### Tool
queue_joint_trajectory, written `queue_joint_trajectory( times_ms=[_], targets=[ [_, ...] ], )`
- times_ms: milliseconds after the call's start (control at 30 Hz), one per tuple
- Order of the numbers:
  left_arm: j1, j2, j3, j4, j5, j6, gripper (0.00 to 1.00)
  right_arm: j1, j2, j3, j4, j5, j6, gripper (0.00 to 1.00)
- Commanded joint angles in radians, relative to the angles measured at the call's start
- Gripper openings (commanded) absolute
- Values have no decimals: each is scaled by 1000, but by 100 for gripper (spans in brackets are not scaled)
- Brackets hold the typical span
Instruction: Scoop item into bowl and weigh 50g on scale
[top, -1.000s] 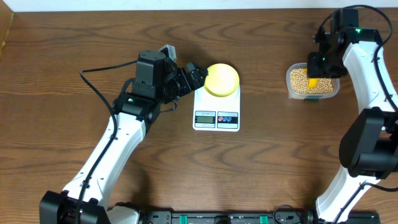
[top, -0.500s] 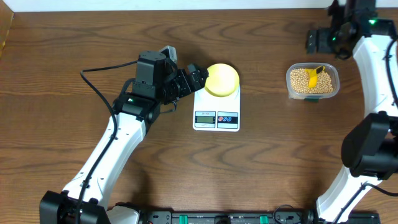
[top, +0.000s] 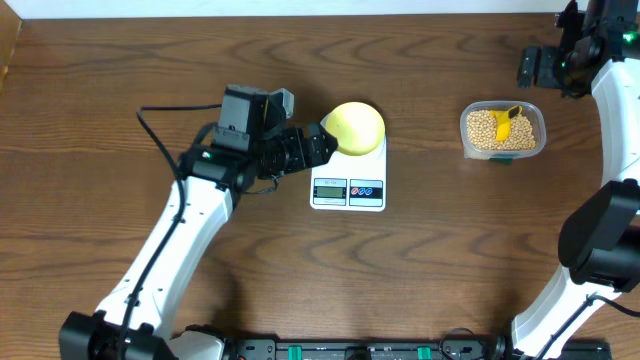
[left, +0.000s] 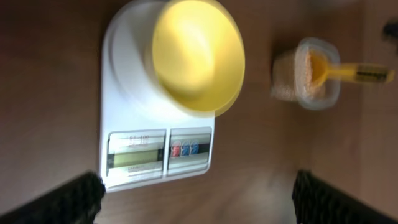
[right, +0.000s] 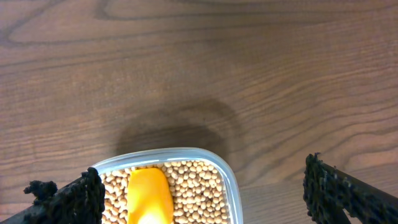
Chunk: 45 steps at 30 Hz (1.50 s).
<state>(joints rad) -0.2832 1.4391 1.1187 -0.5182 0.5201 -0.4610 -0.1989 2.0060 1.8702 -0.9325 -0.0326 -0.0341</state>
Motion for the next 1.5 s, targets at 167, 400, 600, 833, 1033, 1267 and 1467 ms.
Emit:
queue_joint_trajectory(
  times_ms=[167, 400, 600, 833, 1033, 1267, 1467],
  targets=[
    [-116, 4, 170, -305, -111, 237, 96, 4, 8, 5, -2, 4, 3, 99],
    [-307, 113, 170, -359, -118, 289, 91, 3, 8, 5, -3, 4, 3, 99],
    [-381, 293, 187, -335, -37, 306, 96, 3, 8, 5, -2, 4, 3, 99],
    [-418, 367, 277, -373, -103, 586, 100, 3, 8, 5, -2, 4, 3, 99],
    [-423, 444, 294, -466, -153, 798, 98, 4, 8, 5, -2, 4, 3, 99],
    [-439, 485, 306, -460, -256, 906, 98, 4, 8, 5, -3, 4, 3, 99],
    [-465, 519, 306, -410, -272, 993, 98, 4, 8, 5, -3, 4, 3, 99]
  ],
)
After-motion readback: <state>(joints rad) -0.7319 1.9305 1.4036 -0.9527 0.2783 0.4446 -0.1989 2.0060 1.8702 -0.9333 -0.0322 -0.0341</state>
